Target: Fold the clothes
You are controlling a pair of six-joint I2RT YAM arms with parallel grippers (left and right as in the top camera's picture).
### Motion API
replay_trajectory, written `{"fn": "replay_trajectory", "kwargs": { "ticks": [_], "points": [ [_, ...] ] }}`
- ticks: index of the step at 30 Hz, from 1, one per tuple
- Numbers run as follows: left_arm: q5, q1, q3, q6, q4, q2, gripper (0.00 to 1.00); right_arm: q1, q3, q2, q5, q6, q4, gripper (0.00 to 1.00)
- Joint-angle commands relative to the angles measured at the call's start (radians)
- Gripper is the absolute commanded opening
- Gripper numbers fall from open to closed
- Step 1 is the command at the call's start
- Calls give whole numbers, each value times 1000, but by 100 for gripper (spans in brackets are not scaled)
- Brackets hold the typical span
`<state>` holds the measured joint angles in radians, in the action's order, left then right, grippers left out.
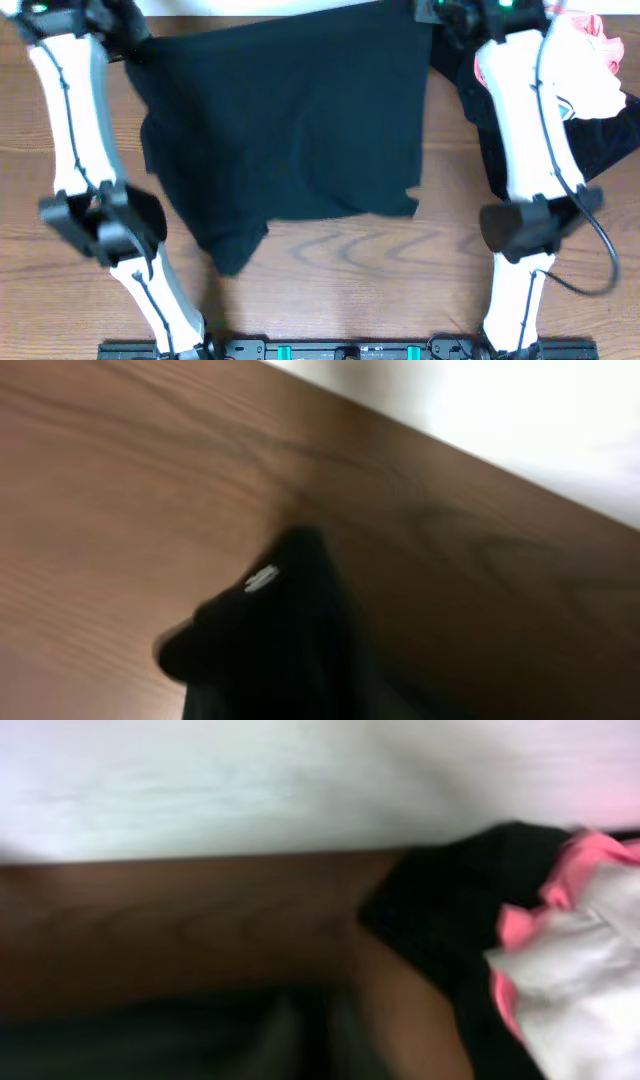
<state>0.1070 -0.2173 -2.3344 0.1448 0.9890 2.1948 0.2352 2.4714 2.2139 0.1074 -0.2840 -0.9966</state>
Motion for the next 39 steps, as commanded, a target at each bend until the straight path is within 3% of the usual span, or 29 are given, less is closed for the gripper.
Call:
{"fn": "replay_trajectory", "kwargs": {
  "ticks": [1,5,8,17,18,19,21,23,24,27,28,33,39],
  "points": [
    [-14,-6,-12,-13,-109,88,98,-31,7,79,8,9,94,99],
    [-23,-6,-12,-14,-215,154,98,-34,7,137,64,10,222,99],
    [-71,-6,-15,-52,-210,122,98,-34,16,122,87,35,240,99],
    [-73,-6,-14,-114,148,-119,98,-8,18,-19,-8,156,-14,99],
    [-73,-6,-13,-122,185,-139,98,-8,18,-25,-29,163,-44,89],
    [-72,-6,-10,-126,227,-160,98,-8,18,-28,-47,163,-83,68],
    [-60,-6,-3,-127,283,-181,99,-8,18,-28,-64,161,-141,7],
    [-35,-6,10,-145,339,-190,86,-8,16,-27,-85,151,-199,1],
    [-29,-6,18,-149,368,-193,72,-7,16,-27,-98,151,-230,1],
    [-27,-6,48,-148,462,-194,10,-6,16,-30,-103,150,-306,2],
    [-11,-6,58,-148,479,-198,6,-6,16,-30,-106,150,-336,2],
    [61,13,173,-176,458,-309,6,-8,14,-30,-114,121,-489,2],
    [33,34,623,-177,203,-673,6,2,14,-59,-115,126,-529,2]
  ]
}}
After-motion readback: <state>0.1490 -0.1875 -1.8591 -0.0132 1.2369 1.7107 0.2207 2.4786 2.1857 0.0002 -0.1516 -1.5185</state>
